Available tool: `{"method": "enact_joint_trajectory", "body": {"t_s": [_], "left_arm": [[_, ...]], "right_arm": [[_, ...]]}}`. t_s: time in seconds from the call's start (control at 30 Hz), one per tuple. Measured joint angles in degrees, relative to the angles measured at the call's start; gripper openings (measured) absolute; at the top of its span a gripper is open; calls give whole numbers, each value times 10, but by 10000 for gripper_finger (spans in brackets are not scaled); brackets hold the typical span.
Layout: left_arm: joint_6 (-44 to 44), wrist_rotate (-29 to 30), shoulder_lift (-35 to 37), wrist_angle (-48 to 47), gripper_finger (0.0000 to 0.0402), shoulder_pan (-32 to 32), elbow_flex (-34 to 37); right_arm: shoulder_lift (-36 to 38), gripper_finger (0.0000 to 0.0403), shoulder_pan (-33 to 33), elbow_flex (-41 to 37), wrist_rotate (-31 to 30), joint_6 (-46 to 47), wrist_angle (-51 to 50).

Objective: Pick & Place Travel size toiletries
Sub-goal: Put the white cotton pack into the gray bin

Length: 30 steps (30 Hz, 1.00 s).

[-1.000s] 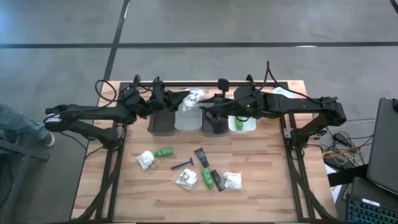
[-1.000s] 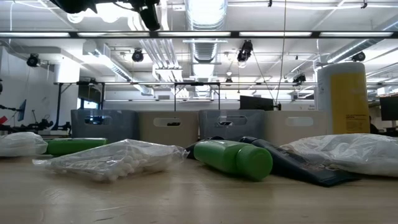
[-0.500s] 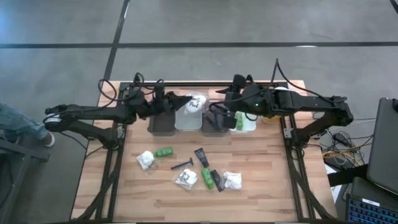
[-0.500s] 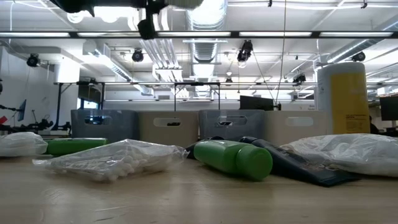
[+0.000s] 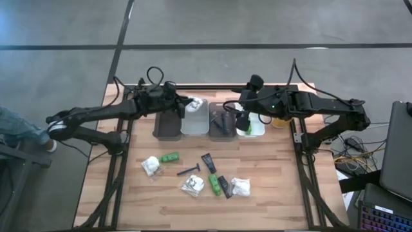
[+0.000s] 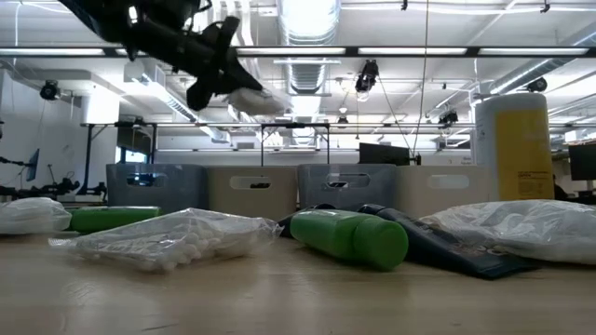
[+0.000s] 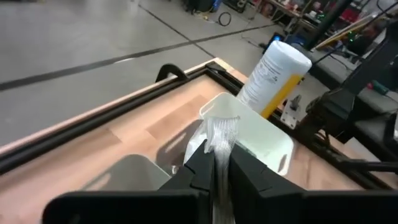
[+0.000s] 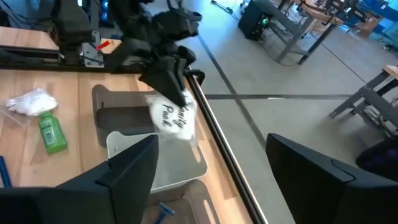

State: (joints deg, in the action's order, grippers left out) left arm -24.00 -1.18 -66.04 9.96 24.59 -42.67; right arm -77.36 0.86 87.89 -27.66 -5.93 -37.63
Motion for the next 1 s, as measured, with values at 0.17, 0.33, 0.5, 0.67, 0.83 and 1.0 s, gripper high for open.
{"method": "enact_joint_trajectory", "body": {"t_s": [0.17, 0.33, 0.5, 0.67, 0.83, 1.0], "left_arm": [[32, -30, -41, 120, 27, 36, 44], [40, -27, -112, 206, 28, 45, 73], [42, -24, -169, 263, 33, 49, 63], [63, -24, -209, 255, 35, 57, 60], [99, -24, -232, 254, 36, 60, 60], [97, -24, -240, 231, 36, 62, 59]], "right_arm": [[0, 302, 0, -2, 0, 0, 0], [0, 294, 0, -2, -10, 0, -1], [0, 276, 0, -2, -12, 17, -13], [-1, 261, 0, -3, -26, 36, -36], [-1, 249, 0, -3, -27, 58, -58], [-1, 243, 0, -4, -31, 60, -60]]}}
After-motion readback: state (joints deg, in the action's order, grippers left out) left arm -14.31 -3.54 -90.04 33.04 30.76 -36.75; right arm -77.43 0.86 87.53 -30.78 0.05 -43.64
